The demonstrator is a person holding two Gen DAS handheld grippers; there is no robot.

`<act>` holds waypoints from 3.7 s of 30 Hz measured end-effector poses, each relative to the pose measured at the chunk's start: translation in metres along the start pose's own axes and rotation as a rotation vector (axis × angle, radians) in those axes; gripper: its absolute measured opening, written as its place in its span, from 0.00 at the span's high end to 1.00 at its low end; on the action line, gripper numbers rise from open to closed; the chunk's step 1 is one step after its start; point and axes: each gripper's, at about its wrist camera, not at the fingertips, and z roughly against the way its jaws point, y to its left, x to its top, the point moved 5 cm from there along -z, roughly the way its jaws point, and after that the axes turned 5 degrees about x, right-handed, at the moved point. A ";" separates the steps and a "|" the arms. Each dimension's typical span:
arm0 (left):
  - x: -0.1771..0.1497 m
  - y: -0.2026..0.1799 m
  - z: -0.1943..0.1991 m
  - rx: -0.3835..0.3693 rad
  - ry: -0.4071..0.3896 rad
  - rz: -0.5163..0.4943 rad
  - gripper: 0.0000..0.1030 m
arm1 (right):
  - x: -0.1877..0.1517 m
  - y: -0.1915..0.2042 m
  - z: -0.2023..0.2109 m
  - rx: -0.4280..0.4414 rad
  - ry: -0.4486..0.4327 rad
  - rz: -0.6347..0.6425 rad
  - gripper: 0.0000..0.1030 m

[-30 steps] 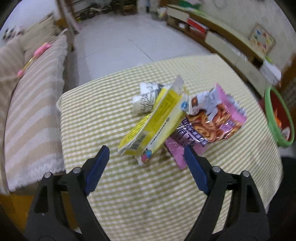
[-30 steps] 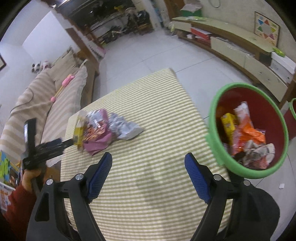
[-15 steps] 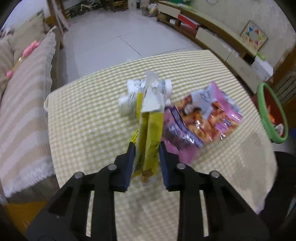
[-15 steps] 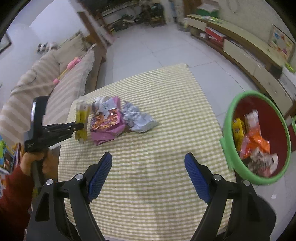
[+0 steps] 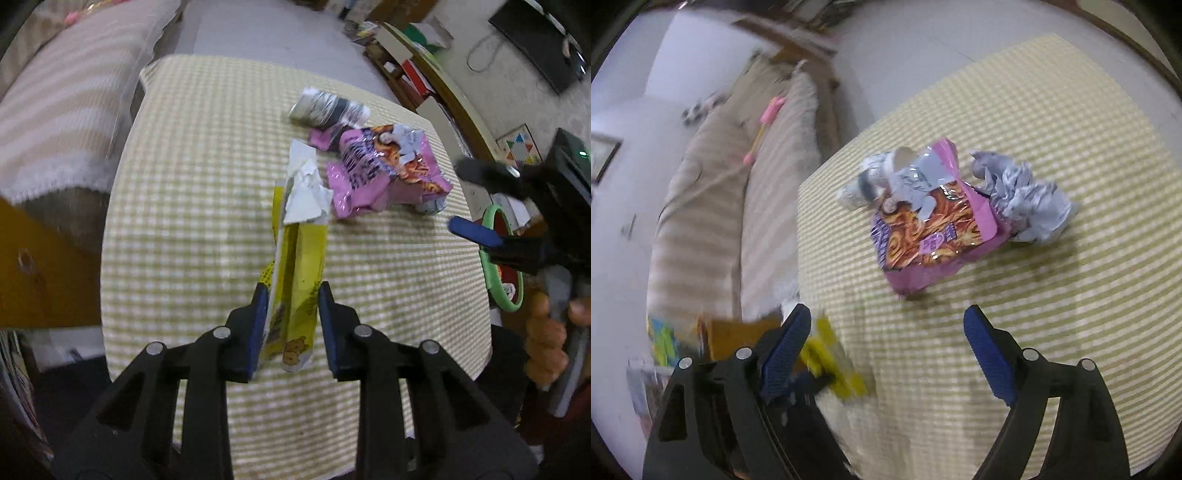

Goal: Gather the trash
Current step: 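Move the left gripper to the yellow box and grasp it, then grasp the pink swirl snack bag with the right gripper while the left holds the yellow box, then carry the yellow box and pink bag over the red bin and release both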

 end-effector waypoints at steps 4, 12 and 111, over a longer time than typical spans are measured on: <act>-0.001 0.005 0.003 0.007 -0.016 0.010 0.69 | 0.013 -0.012 -0.013 -0.018 -0.064 -0.140 0.19; 0.002 0.012 -0.003 0.008 -0.020 0.029 0.51 | 0.036 -0.014 -0.035 -0.058 -0.118 -0.193 0.11; 0.030 -0.202 0.067 -0.081 -0.248 -0.292 0.57 | -0.045 -0.081 0.206 -0.278 -0.377 0.167 0.38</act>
